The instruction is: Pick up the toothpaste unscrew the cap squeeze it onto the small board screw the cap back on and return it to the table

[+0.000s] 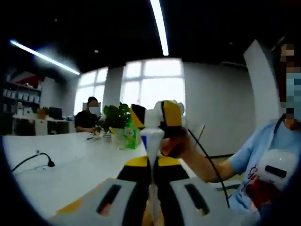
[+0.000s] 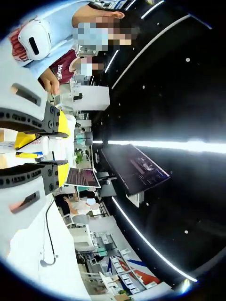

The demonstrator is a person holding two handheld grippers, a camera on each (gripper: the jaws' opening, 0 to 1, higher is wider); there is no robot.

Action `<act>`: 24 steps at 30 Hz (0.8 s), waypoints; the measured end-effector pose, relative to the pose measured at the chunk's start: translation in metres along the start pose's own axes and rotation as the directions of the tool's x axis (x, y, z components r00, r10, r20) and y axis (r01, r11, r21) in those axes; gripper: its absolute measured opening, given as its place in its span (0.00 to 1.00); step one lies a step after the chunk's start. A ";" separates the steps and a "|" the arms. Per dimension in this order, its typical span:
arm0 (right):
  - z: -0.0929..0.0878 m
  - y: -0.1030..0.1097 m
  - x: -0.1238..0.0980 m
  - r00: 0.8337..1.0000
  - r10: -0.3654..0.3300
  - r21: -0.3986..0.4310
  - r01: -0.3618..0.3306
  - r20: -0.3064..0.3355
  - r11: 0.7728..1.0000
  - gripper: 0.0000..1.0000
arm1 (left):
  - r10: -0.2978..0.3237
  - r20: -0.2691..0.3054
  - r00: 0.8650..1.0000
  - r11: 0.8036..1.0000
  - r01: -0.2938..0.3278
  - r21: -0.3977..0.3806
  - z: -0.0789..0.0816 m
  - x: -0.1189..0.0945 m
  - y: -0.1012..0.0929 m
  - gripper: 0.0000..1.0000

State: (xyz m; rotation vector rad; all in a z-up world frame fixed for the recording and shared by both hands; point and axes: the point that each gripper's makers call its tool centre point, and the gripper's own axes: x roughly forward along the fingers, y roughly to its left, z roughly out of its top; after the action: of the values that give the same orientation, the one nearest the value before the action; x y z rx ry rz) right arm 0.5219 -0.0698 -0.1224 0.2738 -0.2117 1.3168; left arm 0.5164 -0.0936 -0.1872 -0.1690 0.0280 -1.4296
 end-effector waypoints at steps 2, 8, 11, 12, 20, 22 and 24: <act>-0.001 -0.007 0.000 0.998 -0.069 -0.010 0.069 -0.011 0.998 0.25 | -0.002 0.007 1.000 1.000 0.002 -0.023 0.000 0.000 0.003 0.02; -0.008 -0.020 0.003 0.963 -0.266 -0.093 0.261 -0.040 0.961 0.34 | 0.186 -0.005 0.983 0.979 -0.184 0.090 -0.003 -0.002 0.029 0.02; -0.010 -0.024 0.004 0.934 -0.356 -0.213 0.343 -0.022 0.915 0.36 | 0.339 0.021 0.941 0.929 -0.338 0.153 0.001 -0.004 0.042 0.02; -0.011 -0.020 0.005 0.939 -0.342 -0.257 0.326 -0.019 0.910 0.37 | 0.360 0.018 0.933 0.920 -0.358 0.159 0.001 -0.004 0.043 0.02; -0.023 -0.023 0.008 0.909 -0.414 -0.245 0.394 -0.039 0.886 0.44 | 0.419 0.019 0.908 0.896 -0.417 0.149 -0.003 0.000 0.045 0.02; -0.018 -0.028 0.003 0.895 -0.447 -0.206 0.435 -0.011 0.876 0.38 | 0.402 0.020 0.915 0.905 -0.401 0.141 -0.003 0.002 0.042 0.02; -0.017 -0.027 0.002 0.897 -0.441 -0.216 0.429 -0.010 0.877 0.30 | 0.391 0.018 0.920 0.911 -0.389 0.135 -0.003 0.005 0.039 0.02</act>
State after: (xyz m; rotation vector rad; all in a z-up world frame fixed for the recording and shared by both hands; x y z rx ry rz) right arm 0.5490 -0.0684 -0.1402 0.0936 -0.2215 0.8435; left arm 0.5547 -0.0933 -0.1952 -0.0397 -0.0272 -1.0270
